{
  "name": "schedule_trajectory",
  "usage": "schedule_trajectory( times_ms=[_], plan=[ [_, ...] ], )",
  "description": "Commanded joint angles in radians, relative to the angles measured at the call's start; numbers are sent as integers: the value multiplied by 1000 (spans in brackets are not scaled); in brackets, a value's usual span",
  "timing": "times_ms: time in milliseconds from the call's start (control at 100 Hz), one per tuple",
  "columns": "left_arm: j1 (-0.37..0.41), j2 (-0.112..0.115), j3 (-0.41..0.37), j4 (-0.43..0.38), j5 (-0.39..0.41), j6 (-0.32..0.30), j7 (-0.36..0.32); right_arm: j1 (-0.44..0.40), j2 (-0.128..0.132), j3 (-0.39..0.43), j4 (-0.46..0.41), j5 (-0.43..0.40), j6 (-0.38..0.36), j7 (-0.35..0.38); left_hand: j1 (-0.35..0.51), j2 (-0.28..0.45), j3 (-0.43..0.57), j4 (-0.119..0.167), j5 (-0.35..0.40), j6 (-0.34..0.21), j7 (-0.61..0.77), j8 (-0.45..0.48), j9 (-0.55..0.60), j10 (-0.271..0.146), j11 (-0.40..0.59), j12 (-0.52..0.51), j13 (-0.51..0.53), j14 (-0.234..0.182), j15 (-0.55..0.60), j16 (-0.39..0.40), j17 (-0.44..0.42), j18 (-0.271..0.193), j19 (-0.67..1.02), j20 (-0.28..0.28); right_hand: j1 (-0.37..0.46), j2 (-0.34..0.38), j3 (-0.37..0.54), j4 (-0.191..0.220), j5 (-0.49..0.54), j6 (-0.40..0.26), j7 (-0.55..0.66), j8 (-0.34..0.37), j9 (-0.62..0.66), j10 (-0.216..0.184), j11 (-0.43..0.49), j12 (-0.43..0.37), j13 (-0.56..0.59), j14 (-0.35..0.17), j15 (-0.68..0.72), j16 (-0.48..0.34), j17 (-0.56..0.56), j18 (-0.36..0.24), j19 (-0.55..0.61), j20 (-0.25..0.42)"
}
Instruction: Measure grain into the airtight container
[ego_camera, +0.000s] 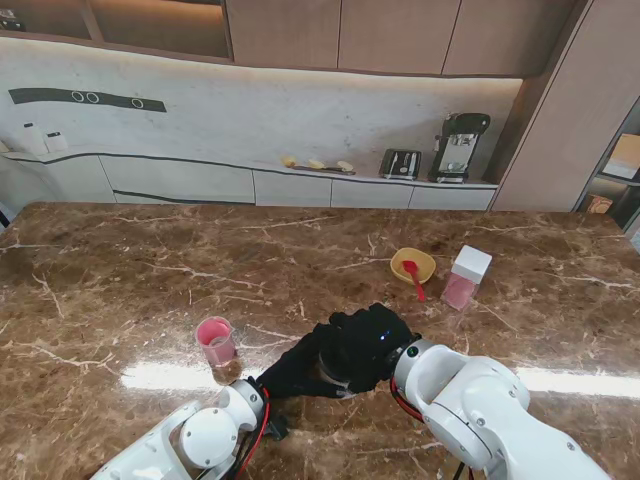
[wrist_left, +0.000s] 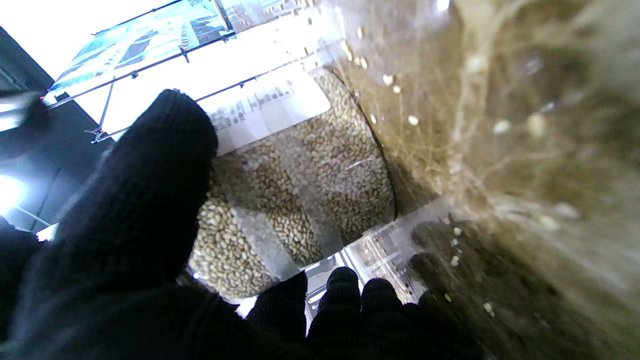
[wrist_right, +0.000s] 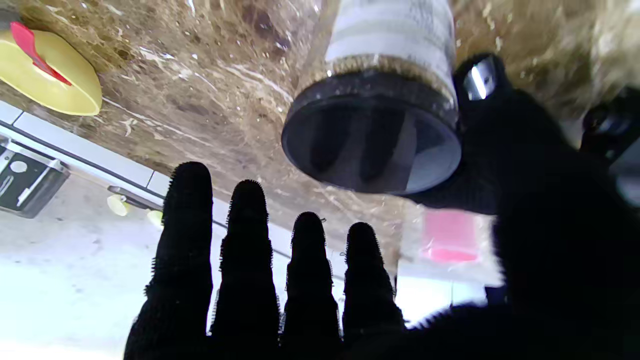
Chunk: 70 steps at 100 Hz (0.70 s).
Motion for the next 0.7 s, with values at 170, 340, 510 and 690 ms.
schedule_trajectory(
  times_ms=[170,340,510,690],
  plan=[
    [19,6,7,29,2,13,-8,63,14,-58,77,49,23,26,49,96,113,6,135,-106,193,73,-25,-3,-8,16,-13,154,-24,3,65,255,107,15,98,-114,346,-48,95,-79,83,13,68,0,71,22,88,0,70,26,100,-10,49,22],
    [20,6,5,29,2,13,-8,80,13,-86,124,68,42,-50,48,96,112,6,136,-103,194,74,-24,-3,-8,17,-13,155,-24,4,65,255,107,14,55,-82,355,-59,215,-90,241,97,244,-25,228,146,319,-50,271,171,274,-61,220,19],
    [18,5,7,31,-1,12,-9,83,1,-111,194,51,85,-276,46,98,110,6,137,-104,194,75,-25,-2,-8,18,-13,154,-23,4,65,255,107,14,-234,23,179,-71,370,-9,374,119,551,-4,356,188,664,-55,496,218,585,-75,533,-15],
    [18,5,6,31,-1,12,-9,56,0,-99,183,12,102,-310,43,97,109,6,134,-104,192,75,-25,-3,-7,18,-12,154,-23,4,65,255,107,15,-554,209,87,6,211,32,241,21,460,-5,240,100,578,-3,353,178,510,-33,472,-89]
  ],
)
